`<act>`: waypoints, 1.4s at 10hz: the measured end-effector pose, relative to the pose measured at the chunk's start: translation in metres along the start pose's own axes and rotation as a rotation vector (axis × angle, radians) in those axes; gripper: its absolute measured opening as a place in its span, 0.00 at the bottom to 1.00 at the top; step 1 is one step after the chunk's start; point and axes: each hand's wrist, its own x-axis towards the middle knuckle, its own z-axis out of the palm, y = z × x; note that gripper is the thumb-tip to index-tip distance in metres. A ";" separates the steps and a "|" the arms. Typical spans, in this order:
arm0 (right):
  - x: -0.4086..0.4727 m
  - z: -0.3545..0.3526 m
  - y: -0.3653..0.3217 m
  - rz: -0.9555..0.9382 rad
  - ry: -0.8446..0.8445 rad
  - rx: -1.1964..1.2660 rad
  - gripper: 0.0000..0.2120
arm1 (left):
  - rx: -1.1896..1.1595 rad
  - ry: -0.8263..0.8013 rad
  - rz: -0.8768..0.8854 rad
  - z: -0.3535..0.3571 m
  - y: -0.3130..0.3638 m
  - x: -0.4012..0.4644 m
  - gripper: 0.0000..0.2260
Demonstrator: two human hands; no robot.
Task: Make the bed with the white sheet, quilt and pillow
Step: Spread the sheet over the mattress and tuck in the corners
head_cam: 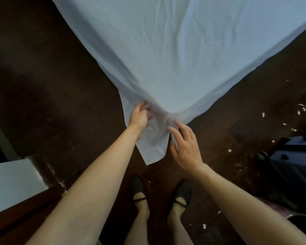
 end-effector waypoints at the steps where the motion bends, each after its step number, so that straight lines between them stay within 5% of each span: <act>1: -0.009 0.019 0.014 0.388 -0.247 0.226 0.15 | 0.473 -0.040 -0.006 -0.011 -0.025 0.010 0.30; 2: 0.004 0.060 0.039 0.561 -0.516 0.295 0.30 | 0.703 -0.207 0.033 -0.003 -0.061 0.029 0.38; 3: 0.018 0.108 0.051 0.565 -0.546 0.382 0.44 | 0.766 -0.231 0.174 0.021 -0.093 0.052 0.30; 4: 0.023 0.158 0.066 0.610 -0.532 0.386 0.43 | 1.126 0.102 0.365 0.033 -0.103 0.069 0.13; 5: 0.018 0.194 0.081 0.695 -0.432 0.523 0.44 | 1.115 0.082 0.451 0.034 -0.110 0.071 0.14; 6: 0.003 0.215 0.080 0.716 -0.361 0.622 0.44 | 0.646 -0.161 0.428 0.049 -0.104 0.047 0.12; 7: 0.000 0.218 0.072 0.751 -0.271 0.740 0.29 | 0.392 -0.230 0.528 0.057 -0.085 0.029 0.05; 8: -0.003 0.219 0.089 0.901 -0.291 0.801 0.21 | 0.345 -0.174 0.653 0.059 -0.092 0.039 0.04; 10: -0.005 0.162 0.154 0.981 -0.226 0.682 0.21 | 0.450 0.020 0.798 0.076 -0.101 0.041 0.12; 11: 0.007 0.129 0.172 0.959 -0.184 0.695 0.20 | 0.889 0.173 1.069 0.078 -0.104 0.039 0.19; 12: 0.014 0.098 0.169 0.915 -0.164 0.756 0.19 | 1.210 0.257 1.825 0.095 -0.115 0.034 0.11; 13: 0.030 0.077 0.163 0.969 -0.224 0.931 0.07 | 1.781 0.246 1.772 0.107 -0.104 0.043 0.20; 14: 0.046 0.061 0.152 1.059 -0.258 1.319 0.13 | 2.322 0.141 1.311 0.100 -0.101 0.061 0.25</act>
